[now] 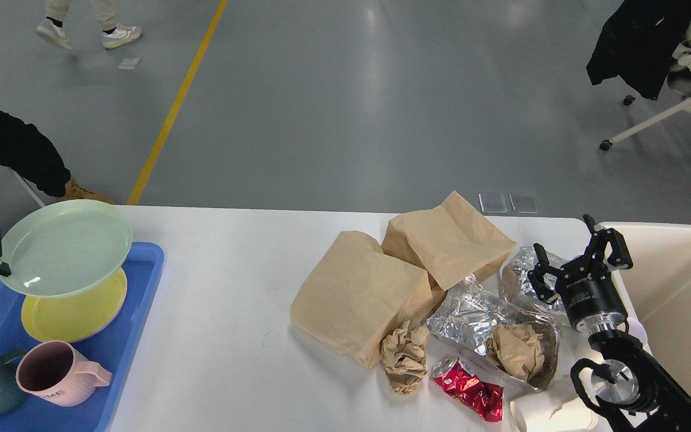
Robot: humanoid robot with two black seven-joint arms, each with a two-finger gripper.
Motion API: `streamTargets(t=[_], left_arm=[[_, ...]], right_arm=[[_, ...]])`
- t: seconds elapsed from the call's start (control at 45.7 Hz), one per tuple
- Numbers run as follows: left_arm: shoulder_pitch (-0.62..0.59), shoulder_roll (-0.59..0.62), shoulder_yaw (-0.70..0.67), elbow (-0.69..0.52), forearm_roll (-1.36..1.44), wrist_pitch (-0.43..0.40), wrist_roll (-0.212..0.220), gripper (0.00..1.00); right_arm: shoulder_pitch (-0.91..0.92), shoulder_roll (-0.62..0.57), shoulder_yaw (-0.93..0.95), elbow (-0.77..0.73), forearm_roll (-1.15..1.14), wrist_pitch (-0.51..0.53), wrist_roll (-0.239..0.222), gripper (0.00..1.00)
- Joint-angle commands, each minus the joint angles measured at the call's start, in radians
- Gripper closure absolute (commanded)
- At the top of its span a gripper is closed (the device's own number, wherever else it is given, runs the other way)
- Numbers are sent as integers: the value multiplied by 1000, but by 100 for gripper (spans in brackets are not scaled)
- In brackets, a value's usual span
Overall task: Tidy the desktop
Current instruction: 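Lift the pale green plate and carry it over the yellow plate, then lower the green plate onto the yellow plate and release it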
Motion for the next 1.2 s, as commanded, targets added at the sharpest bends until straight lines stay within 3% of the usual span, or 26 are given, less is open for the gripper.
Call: streamTargets(t=[0.0, 0.109, 0.241, 0.569, 1.182], left_arm=[[165, -8, -135, 159, 31, 0, 1, 100], [277, -20, -234, 249, 37, 0, 6, 100], [328, -77, -255, 314, 37, 2, 13, 100], [475, -153, -259, 390, 37, 178, 13, 100], [552, -205, -252, 410, 34, 336, 13, 100]], right_arm=[[0, 0, 0, 0, 0, 0, 0, 0], [0, 0, 0, 0, 0, 0, 0, 0], [0, 0, 0, 0, 0, 0, 0, 0], [0, 0, 0, 0, 0, 0, 0, 0], [0, 0, 0, 0, 0, 0, 0, 0]])
